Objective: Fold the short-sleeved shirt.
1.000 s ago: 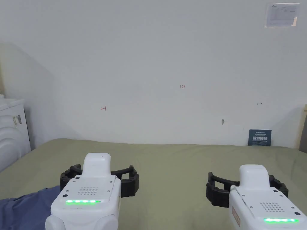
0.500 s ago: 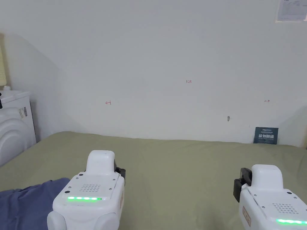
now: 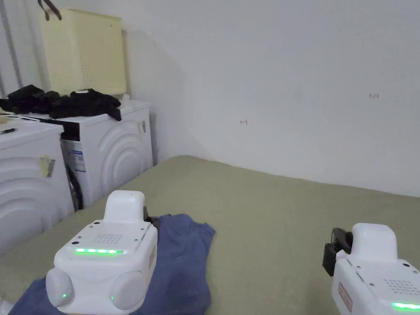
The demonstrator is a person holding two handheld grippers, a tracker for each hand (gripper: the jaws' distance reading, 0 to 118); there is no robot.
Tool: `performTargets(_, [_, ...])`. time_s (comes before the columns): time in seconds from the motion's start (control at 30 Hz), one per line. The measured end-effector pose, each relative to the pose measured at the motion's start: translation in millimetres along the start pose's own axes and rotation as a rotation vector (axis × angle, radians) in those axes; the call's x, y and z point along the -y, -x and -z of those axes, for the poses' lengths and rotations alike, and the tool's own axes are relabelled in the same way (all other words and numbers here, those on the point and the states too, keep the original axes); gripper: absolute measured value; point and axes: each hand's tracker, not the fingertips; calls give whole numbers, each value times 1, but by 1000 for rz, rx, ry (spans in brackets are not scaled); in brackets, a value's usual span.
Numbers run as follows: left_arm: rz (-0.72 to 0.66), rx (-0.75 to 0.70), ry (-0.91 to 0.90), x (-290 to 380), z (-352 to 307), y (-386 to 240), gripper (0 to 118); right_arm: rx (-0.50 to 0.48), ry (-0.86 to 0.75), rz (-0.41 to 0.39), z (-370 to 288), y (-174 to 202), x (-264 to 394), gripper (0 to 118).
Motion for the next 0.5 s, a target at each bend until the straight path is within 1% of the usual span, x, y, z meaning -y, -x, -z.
performTargets(0.1, [-4, -82, 19, 4, -3, 32, 0, -81, 4, -1, 14, 30, 1, 3])
performTargets(0.23, [-23, -126, 35, 12, -2, 57, 0, -137, 23, 6, 26, 56, 4, 3])
performTargets(0.37, [-17, -139, 75, 19, 11, 63, 0, -157, 37, -13, 32, 64, 9, 3])
performTargets(0.5, [-16, -137, 103, 28, 33, 62, 0, -158, 66, -14, 41, 55, 15, 3])
